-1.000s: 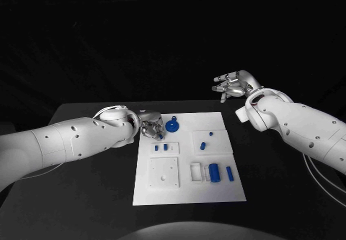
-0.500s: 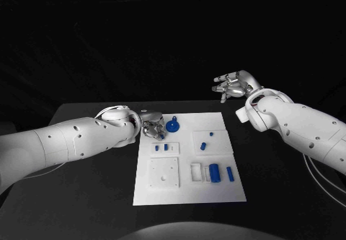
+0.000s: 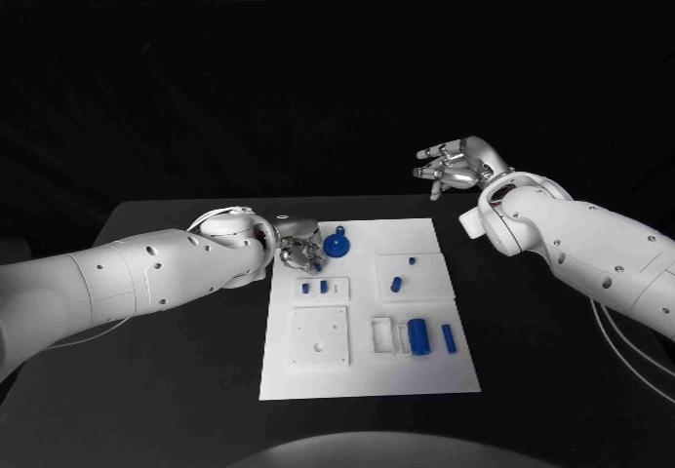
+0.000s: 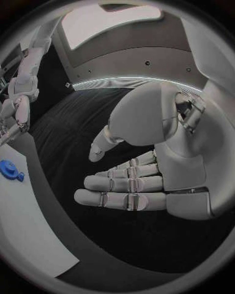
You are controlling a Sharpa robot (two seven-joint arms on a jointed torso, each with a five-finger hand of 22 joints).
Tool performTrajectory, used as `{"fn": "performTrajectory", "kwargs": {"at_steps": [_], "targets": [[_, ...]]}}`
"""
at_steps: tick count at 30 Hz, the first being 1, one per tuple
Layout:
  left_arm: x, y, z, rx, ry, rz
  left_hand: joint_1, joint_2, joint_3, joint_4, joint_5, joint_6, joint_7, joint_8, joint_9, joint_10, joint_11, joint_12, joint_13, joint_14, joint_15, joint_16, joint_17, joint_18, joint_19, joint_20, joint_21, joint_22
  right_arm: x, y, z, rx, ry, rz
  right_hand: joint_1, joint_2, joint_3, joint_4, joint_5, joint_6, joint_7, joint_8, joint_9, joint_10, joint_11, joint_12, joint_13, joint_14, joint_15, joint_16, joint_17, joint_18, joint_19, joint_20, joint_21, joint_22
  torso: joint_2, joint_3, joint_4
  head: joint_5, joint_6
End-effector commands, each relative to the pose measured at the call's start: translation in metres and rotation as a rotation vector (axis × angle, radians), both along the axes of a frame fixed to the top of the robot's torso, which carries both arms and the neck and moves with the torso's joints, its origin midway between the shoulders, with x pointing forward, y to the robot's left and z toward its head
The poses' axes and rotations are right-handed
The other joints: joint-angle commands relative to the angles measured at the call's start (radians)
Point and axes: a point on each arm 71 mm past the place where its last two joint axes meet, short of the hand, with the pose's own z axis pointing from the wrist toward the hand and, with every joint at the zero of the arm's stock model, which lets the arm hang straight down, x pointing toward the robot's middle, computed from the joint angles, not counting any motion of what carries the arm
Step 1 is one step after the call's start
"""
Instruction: Assemble the parts on the task board
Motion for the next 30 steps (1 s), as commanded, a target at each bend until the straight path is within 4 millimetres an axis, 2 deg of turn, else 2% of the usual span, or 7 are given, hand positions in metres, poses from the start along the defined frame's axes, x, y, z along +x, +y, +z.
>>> {"fn": "performTrajectory", "kwargs": {"at_steps": [1,23,26,30], "targets": [[-0.0044,-0.0045,-0.0062,0.027,0.043,-0.022,0.004,0.004,0.003,0.004,0.006,0.006,0.003,0.003,0.001,-0.006,0.002,0.005,0.0,0.002,0.003,-0.005,0.002,0.008,0.0,-0.002,0.0,0.02,-0.0003,0.002,0.0005,-0.006,-0.007,0.018,-0.008,0.002,0.007,-0.001,0.003,0.002,0.004,0.003,0.001,-0.002,0.002,-0.005,-0.001,-0.008,0.0,0.003,-0.001,0.015,0.029,0.002,-0.007,0.0,0.0,0.0002,0.0002,-0.001,0.0],[-0.0113,-0.0102,-0.0156,0.129,0.014,-0.07,0.005,0.002,-0.004,0.005,-0.003,0.01,0.002,0.003,0.0,0.0,0.0,0.005,0.0,0.0,0.002,-0.004,0.003,0.006,-0.002,-0.003,0.001,0.019,-0.0007,0.0027,0.0005,-0.007,-0.004,0.023,-0.009,0.004,0.01,-0.004,0.004,0.004,0.004,0.003,0.001,0.0,0.001,-0.003,-0.001,-0.006,-0.001,0.007,-0.002,0.016,0.032,0.001,-0.005,0.002,0.0,0.0002,0.0002,-0.002,-0.003],[-0.0105,-0.0089,-0.0145,0.119,-0.004,-0.065,0.009,-0.002,-0.004,0.005,-0.003,-0.016,0.006,0.001,-0.002,-0.004,0.003,0.005,0.0,0.0,0.002,-0.005,0.002,0.006,-0.001,-0.003,0.001,0.019,-0.0006,0.0022,0.0004,-0.007,-0.003,0.023,-0.009,0.004,0.01,-0.004,0.004,0.004,0.004,0.003,0.001,0.0,0.001,-0.003,-0.001,-0.006,-0.001,0.007,-0.002,0.016,0.032,0.001,-0.005,0.002,0.0,-0.0001,0.0002,-0.003,-0.003],[-0.0097,-0.0077,-0.0135,0.109,-0.018,-0.057,0.012,-0.012,0.003,0.004,-0.004,-0.086,0.011,0.0,-0.005,-0.008,0.005,0.005,0.0,0.003,0.004,-0.007,0.001,0.008,0.002,-0.001,0.0,0.019,-0.0005,0.0021,0.0,-0.008,-0.001,0.023,-0.01,0.004,0.01,-0.005,0.004,0.002,0.004,0.003,0.001,-0.001,0.001,-0.004,-0.001,-0.007,-0.001,0.008,-0.003,0.015,0.031,0.001,-0.004,0.003,0.0,-0.0002,0.0006,-0.002,-0.002]]}}
